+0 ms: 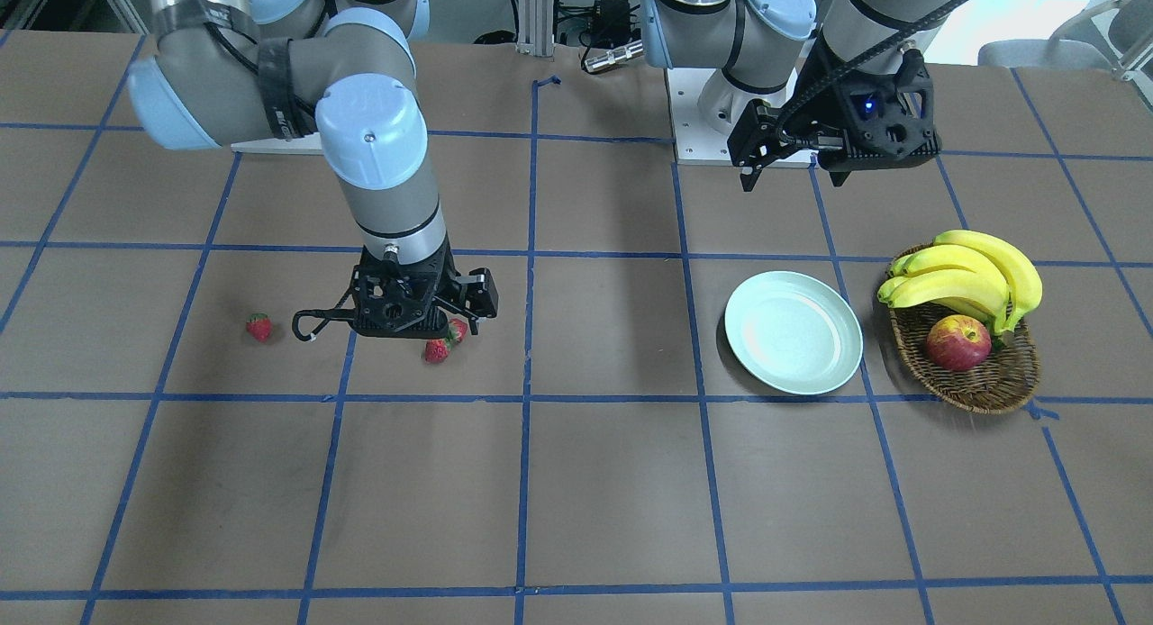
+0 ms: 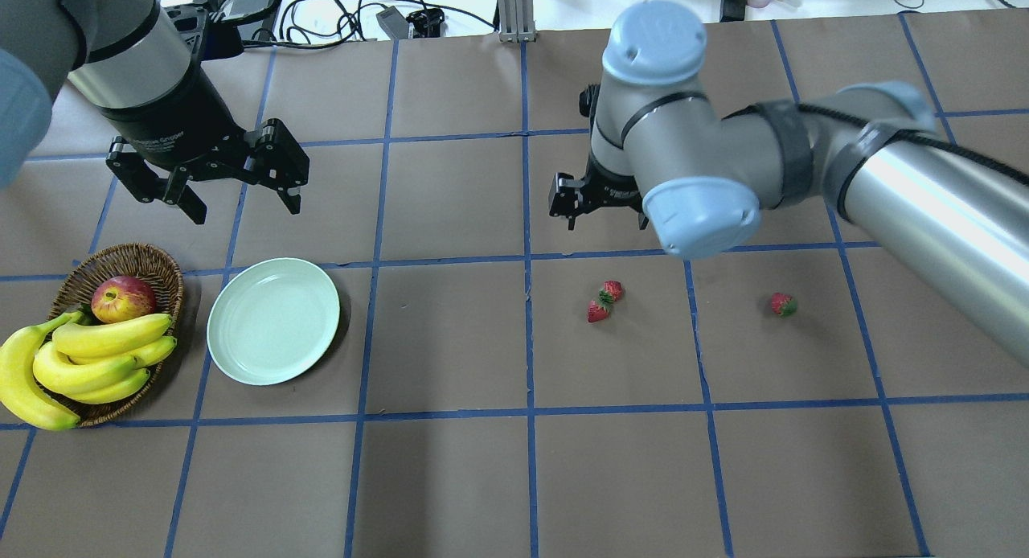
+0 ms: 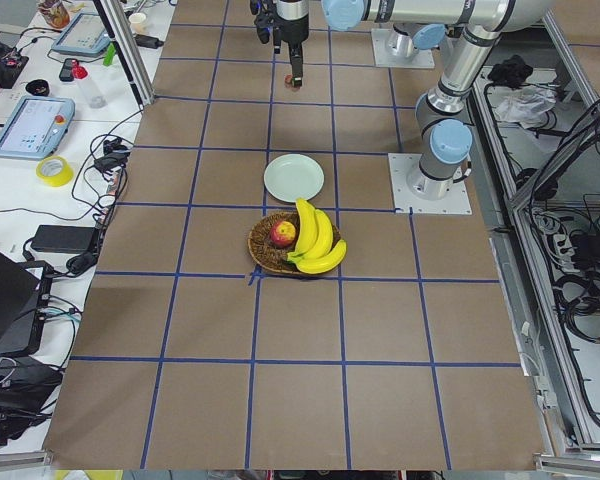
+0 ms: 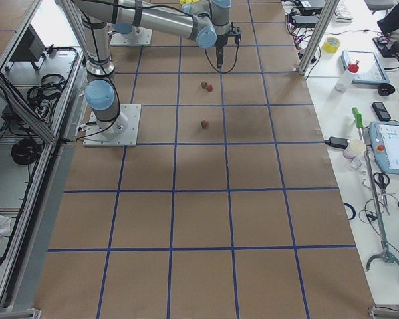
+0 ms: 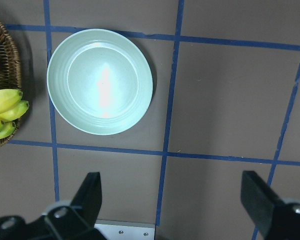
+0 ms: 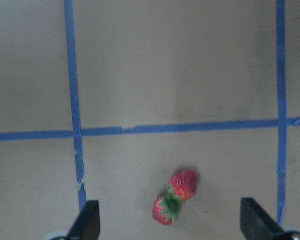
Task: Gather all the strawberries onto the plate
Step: 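Move the right gripper down over the pair of strawberries, then close the right gripper on one strawberry of the pair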
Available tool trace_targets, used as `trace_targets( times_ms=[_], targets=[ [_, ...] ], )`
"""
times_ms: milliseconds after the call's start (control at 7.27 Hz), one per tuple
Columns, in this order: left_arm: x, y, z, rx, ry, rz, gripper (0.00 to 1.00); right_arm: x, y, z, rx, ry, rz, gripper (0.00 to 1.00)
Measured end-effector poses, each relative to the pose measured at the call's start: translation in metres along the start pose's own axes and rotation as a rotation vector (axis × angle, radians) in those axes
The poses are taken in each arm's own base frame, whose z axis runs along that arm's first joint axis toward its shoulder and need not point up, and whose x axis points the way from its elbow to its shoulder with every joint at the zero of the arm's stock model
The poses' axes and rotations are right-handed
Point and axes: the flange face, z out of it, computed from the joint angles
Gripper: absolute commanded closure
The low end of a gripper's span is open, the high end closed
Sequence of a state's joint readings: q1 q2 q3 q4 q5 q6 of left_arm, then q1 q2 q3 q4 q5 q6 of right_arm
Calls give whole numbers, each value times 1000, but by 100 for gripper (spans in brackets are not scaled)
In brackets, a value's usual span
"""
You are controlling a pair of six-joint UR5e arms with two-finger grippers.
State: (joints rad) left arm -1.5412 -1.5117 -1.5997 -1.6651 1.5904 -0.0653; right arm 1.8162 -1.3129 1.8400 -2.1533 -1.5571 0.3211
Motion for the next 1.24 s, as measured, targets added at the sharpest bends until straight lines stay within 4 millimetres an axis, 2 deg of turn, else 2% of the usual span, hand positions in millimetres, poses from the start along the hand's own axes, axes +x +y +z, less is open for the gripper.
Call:
trace_targets(
  times_ms=[138, 275, 412, 688, 825, 962, 1100, 1238],
  targets=[
    [0, 1, -1, 0, 0, 0, 0, 2, 21, 34, -11, 3, 56, 0],
    [0, 2, -1, -2, 0, 0, 0, 5, 38, 55, -14, 1, 122, 0],
    [-1, 2, -1, -2, -1, -1, 0, 5, 47, 66, -4, -9, 174, 0],
    [-1, 2, -2, 3, 1, -2, 0, 6, 51, 85, -13, -4, 231, 0],
    [0, 2, -2, 3, 1, -1, 0, 6, 50, 94, -24, 7, 267, 22],
    [0, 2, -2, 4, 3, 0, 0, 7, 50, 99, -30, 15, 287, 54],
    [0, 2, -2, 7, 5, 0, 0, 7, 50, 101, -33, 18, 295, 79],
    [0, 1, -2, 8, 5, 1, 0, 6, 48, 101, -34, 18, 296, 94]
  ],
)
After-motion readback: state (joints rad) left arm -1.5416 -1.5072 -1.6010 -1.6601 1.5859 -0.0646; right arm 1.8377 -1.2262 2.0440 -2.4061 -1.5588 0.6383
